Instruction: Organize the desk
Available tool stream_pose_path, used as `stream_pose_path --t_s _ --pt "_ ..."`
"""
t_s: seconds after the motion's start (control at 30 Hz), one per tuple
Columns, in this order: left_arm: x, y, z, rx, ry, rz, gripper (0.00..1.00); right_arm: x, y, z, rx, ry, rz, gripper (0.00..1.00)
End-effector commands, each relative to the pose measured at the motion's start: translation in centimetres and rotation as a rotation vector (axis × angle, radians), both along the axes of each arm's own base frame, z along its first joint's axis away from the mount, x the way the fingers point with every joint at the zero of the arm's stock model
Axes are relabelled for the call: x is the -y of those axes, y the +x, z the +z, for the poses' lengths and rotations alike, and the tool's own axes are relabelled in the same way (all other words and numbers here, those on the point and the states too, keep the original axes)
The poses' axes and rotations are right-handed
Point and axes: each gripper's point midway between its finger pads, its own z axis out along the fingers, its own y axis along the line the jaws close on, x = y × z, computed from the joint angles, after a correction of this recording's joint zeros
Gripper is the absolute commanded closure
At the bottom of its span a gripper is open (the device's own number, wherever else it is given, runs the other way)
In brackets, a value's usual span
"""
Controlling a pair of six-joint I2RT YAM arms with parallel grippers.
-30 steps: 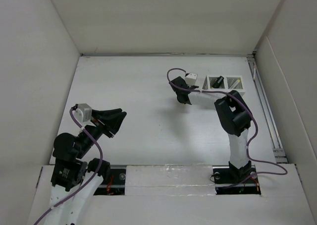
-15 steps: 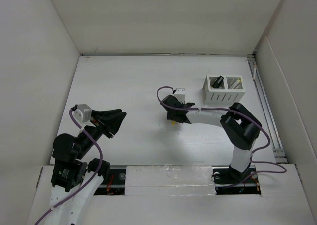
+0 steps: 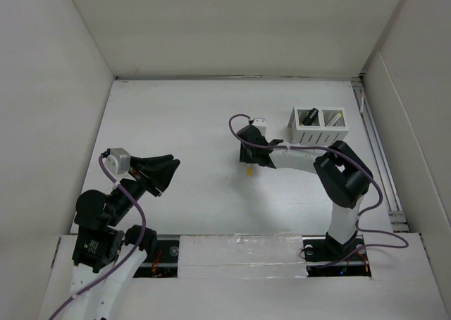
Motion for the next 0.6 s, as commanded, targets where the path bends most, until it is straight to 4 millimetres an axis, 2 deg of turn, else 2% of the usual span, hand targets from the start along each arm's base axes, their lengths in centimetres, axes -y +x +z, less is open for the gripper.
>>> stream_pose_path --t_s 0.0,0.1,0.17,0.2,0.23,0.27,0.3,0.4,0.43,0.47,0.53,0.57 --pt "0.2 -0.1 1.4 0.044 -0.014 -0.013 0.74 -1.9 1.5 1.4 0.039 0.024 0.021 0.53" --pt "0.2 -0.1 1.5 0.05 -0.016 -0.013 0.73 -1.2 1.5 0.8 0.036 -0.031 -0.002 0.63" --pt "0.2 -0.2 1.5 0.05 -0.016 -0.013 0.74 -0.9 1.3 0.2 0.018 -0.053 -0.009 0.73" --pt "0.1 -0.3 1.6 0.054 -0.017 -0.013 0.73 -0.6 1.2 -0.3 0.01 -0.07 -0.012 0.8" --pt "0.1 -0.3 1.6 0.054 -0.017 -0.013 0.74 -0.7 0.8 -0.4 0.003 -0.093 -0.005 0.92" --pt "0.1 -0.4 1.7 0.063 -0.02 -0.013 0.74 -0.4 0.9 -0.5 0.006 -0.112 -0.013 0.98" --pt "0.0 -0.5 1.8 0.063 -0.022 -0.012 0.74 0.1 0.9 -0.5 0.012 -0.131 -0.022 1.0" --pt "0.2 -0.5 1.6 0.06 -0.021 -0.02 0.74 -0.9 0.1 0.4 0.016 -0.098 0.014 1.0" --pt "0.2 -0.5 1.7 0.061 -0.019 -0.024 0.74 -1.6 0.6 3.3 0.083 -0.027 0.018 1.0" --pt "0.3 -0.5 1.7 0.06 -0.018 -0.026 0.74 -1.6 0.4 4.3 0.104 0.002 0.018 1.0" --pt "0.2 -0.6 1.8 0.066 -0.02 -0.026 0.74 -1.3 1.1 8.0 0.191 0.08 -0.007 1.0" --pt "0.2 -0.6 1.7 0.064 -0.019 -0.024 0.73 -0.3 1.7 11.9 0.266 0.144 -0.038 1.0"
